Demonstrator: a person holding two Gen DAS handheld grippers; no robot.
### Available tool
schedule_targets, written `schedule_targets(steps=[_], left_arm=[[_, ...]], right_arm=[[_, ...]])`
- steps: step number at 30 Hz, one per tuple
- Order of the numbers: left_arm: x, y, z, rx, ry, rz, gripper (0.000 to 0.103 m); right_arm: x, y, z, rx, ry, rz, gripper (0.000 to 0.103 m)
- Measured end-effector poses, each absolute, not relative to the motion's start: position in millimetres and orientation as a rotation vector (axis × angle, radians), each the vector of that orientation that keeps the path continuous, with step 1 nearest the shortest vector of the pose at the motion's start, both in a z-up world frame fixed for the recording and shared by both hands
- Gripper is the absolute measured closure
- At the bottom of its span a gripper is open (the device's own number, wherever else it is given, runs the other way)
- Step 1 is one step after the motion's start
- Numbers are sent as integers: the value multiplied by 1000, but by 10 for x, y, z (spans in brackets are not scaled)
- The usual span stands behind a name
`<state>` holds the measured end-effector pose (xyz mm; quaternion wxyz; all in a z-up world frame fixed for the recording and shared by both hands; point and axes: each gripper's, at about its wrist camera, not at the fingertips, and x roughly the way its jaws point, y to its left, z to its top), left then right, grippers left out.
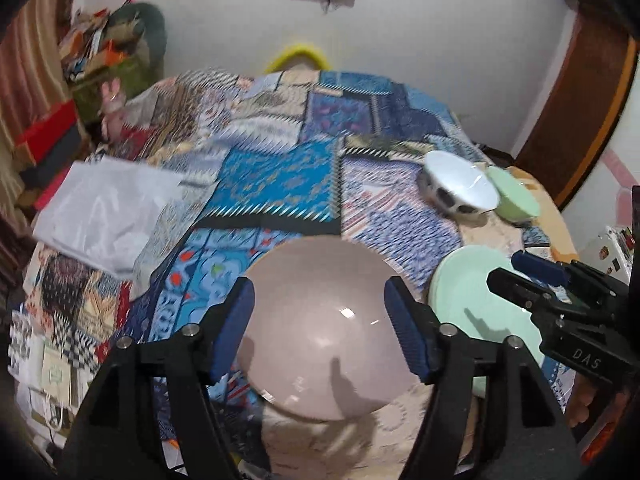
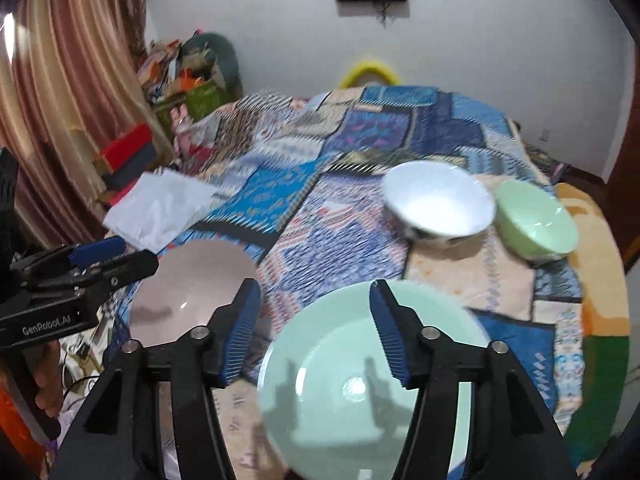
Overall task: Organize plates and bowls
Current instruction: 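Lower the pink bowl onto the plates and open both tools, then grip the rim of the white spotted bowl with both tools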
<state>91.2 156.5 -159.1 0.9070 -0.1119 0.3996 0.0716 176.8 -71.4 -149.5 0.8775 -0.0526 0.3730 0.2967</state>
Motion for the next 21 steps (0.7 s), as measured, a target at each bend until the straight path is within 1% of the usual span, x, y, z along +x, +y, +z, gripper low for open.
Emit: schedule_targets(steps=[4,6,10,12,21], left_arm=[[1061,1368,-1501,-219,808,104,31],[1137,1283,-1478,-212,801,91,27],[1347,1080,-1437,-179,788,58,24],[1461,1009,-1438,-172,790,40,21],[2084,830,-1555,-194,841,-17,21]], right_arm=[[1902,-925,-1435,-88,757,569,44],[1976,-1015,-1432,-80,754,548,44],[2116,-1160,-1448,-67,756,510,44],[2203,-1223,-1473,-61,761,493,44],[2639,-1401,-1632,-15,794,433,44]])
